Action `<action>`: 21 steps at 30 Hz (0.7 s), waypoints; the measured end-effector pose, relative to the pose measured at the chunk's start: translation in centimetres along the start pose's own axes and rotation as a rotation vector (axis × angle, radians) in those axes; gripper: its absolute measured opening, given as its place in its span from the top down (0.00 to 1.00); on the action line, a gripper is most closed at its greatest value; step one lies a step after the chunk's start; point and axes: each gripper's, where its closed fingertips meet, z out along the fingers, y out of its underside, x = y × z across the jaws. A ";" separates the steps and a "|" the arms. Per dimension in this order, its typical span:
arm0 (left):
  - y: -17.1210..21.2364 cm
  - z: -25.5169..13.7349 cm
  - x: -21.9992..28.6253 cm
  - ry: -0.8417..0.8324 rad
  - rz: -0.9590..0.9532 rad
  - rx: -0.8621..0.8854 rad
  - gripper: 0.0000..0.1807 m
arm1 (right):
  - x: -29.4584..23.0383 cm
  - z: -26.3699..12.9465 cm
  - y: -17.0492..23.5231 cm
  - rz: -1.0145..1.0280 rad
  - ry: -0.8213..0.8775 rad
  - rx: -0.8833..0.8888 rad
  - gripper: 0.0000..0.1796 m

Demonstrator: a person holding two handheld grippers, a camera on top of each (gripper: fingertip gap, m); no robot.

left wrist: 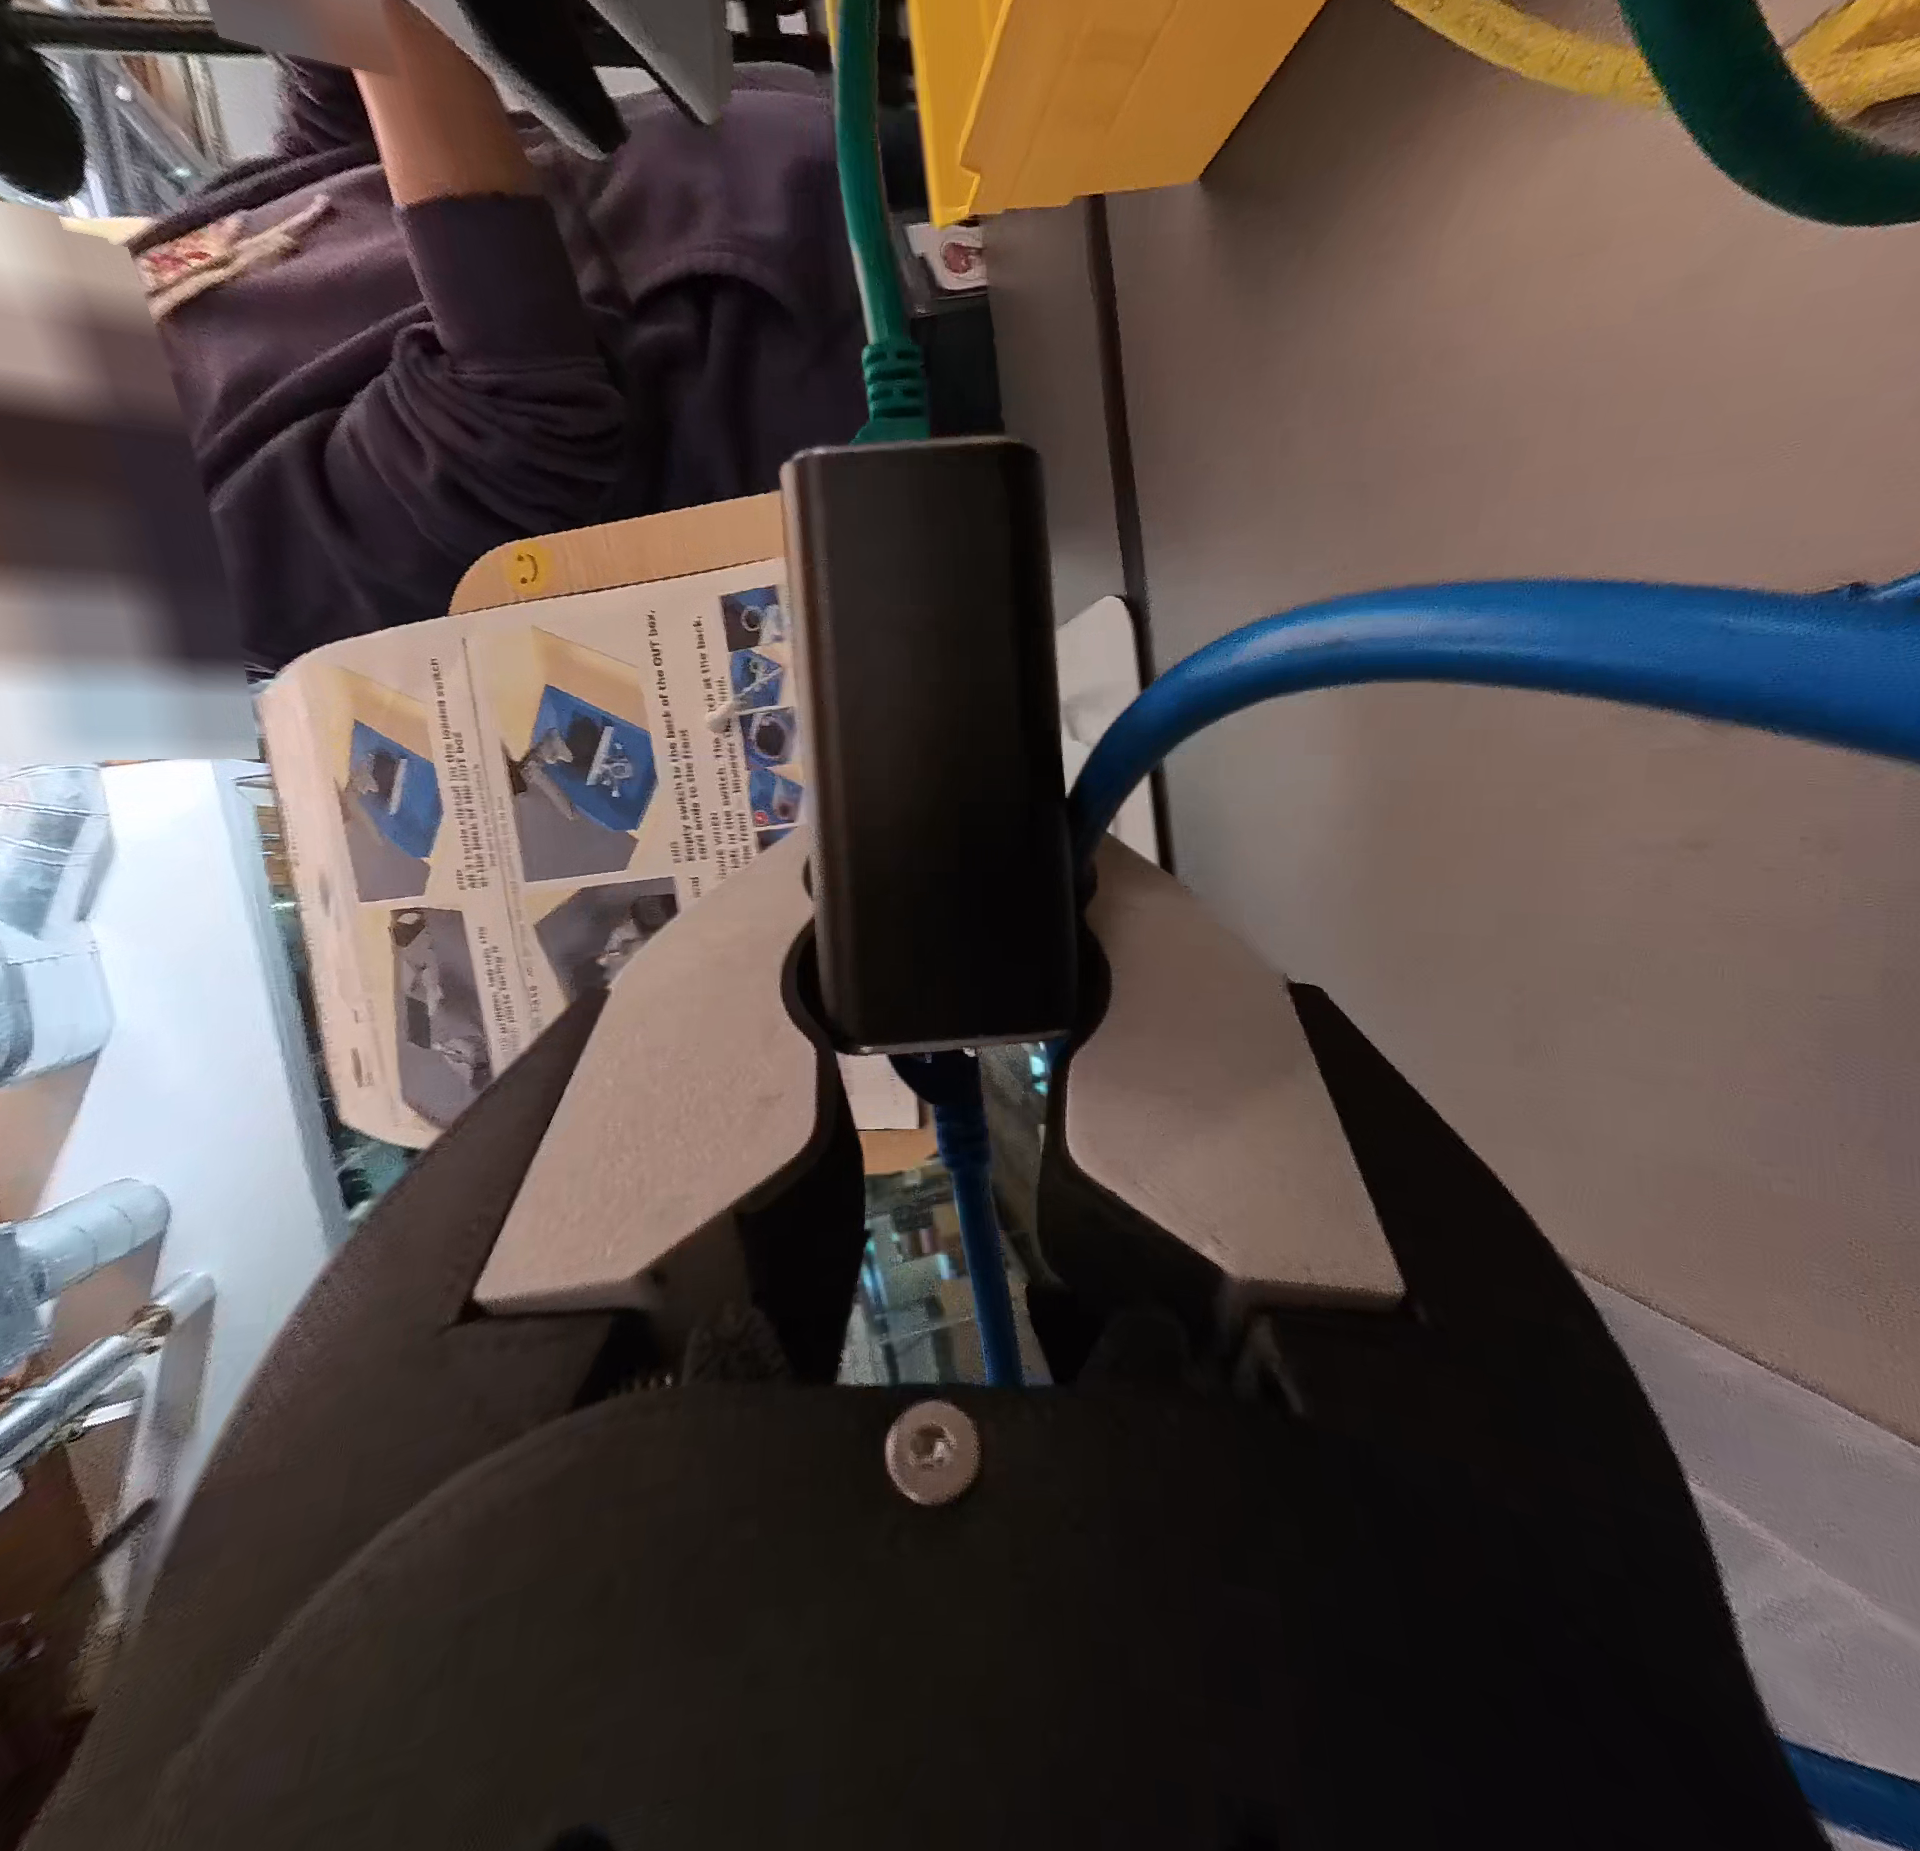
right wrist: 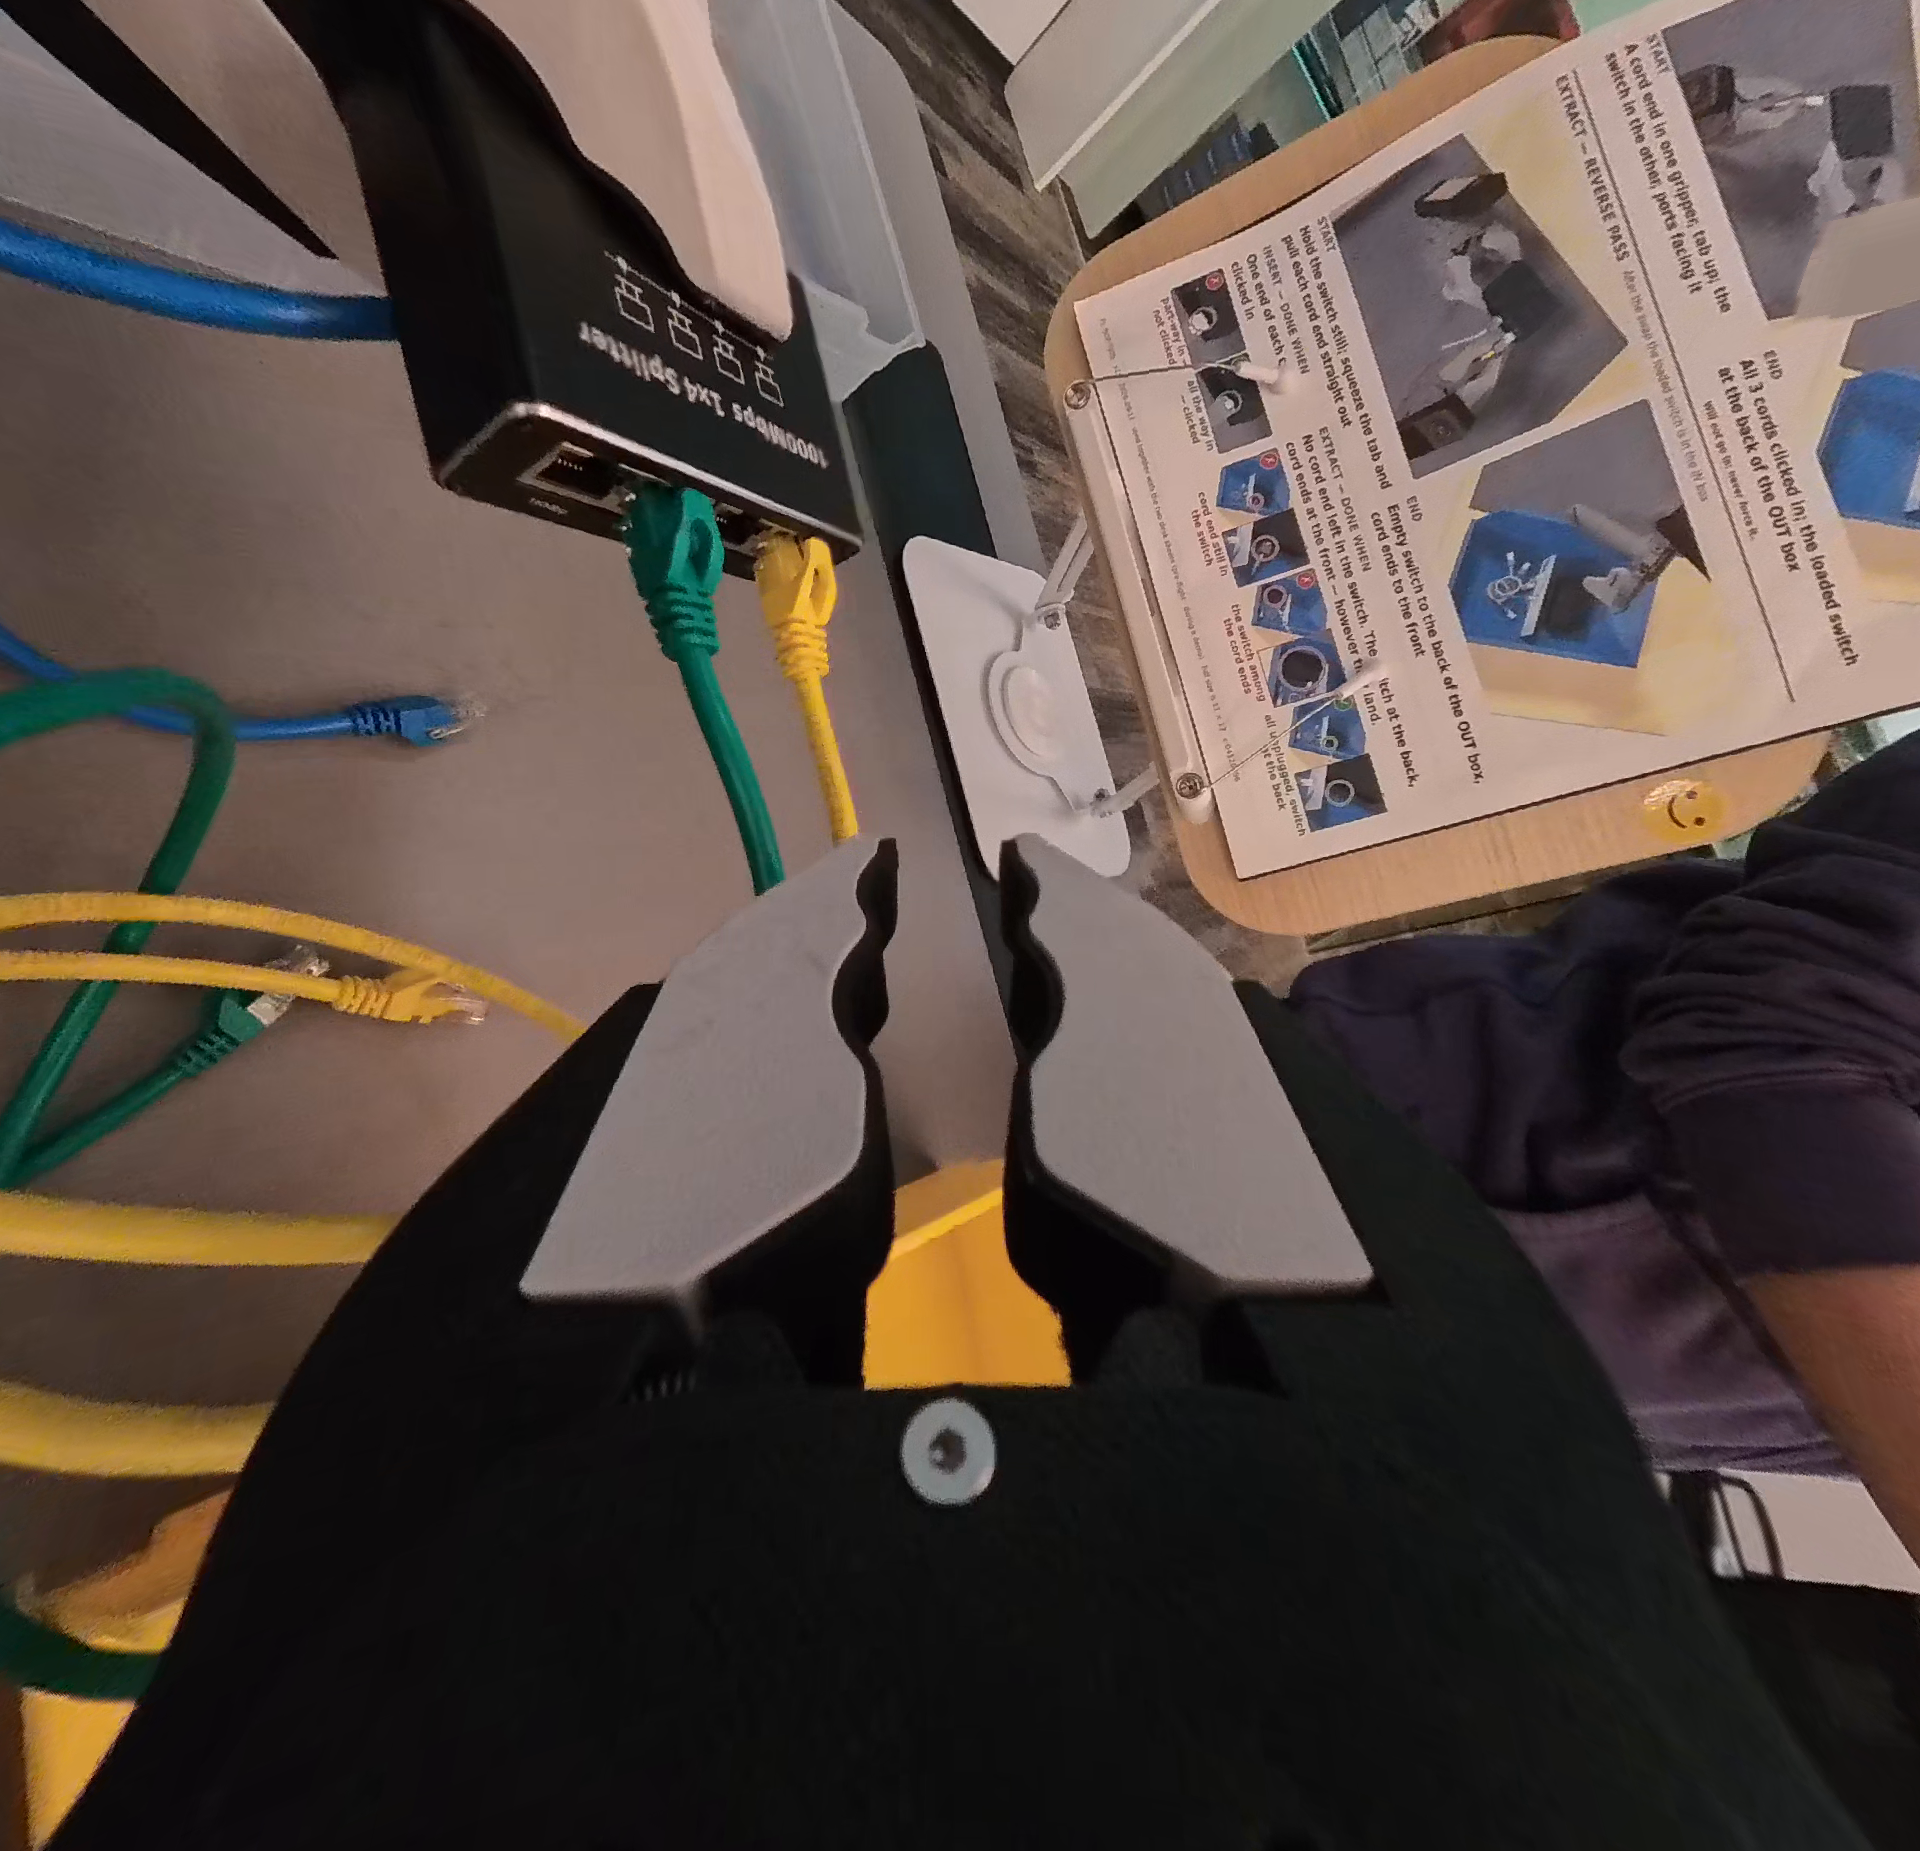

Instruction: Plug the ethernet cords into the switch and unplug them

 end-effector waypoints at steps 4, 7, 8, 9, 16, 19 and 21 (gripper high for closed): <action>0.6 0.8 1.1 0.080 -0.059 -0.064 0.79 | 2.0 -1.1 -2.6 0.182 0.063 0.063 0.92; 0.9 1.6 1.9 0.123 -0.071 -0.092 0.79 | -0.2 -3.8 -11.0 0.437 -0.079 0.225 1.00; 1.1 1.8 2.5 0.161 -0.075 -0.099 0.79 | -2.0 -4.7 -14.8 0.444 -0.174 0.308 1.00; 1.2 2.0 2.9 0.185 -0.072 -0.108 0.79 | -3.6 -5.0 -17.5 0.401 -0.242 0.329 1.00; 1.1 3.2 4.4 0.319 -0.072 -0.132 0.79 | -10.0 2.1 -21.4 0.178 -0.441 -0.304 1.00; 1.0 3.4 3.7 0.331 -0.067 -0.142 0.79 | -9.3 3.9 -20.8 0.199 -0.423 -0.459 1.00; 0.9 3.4 3.2 0.338 -0.050 -0.145 0.79 | -8.5 4.3 -19.5 0.231 -0.445 -0.566 1.00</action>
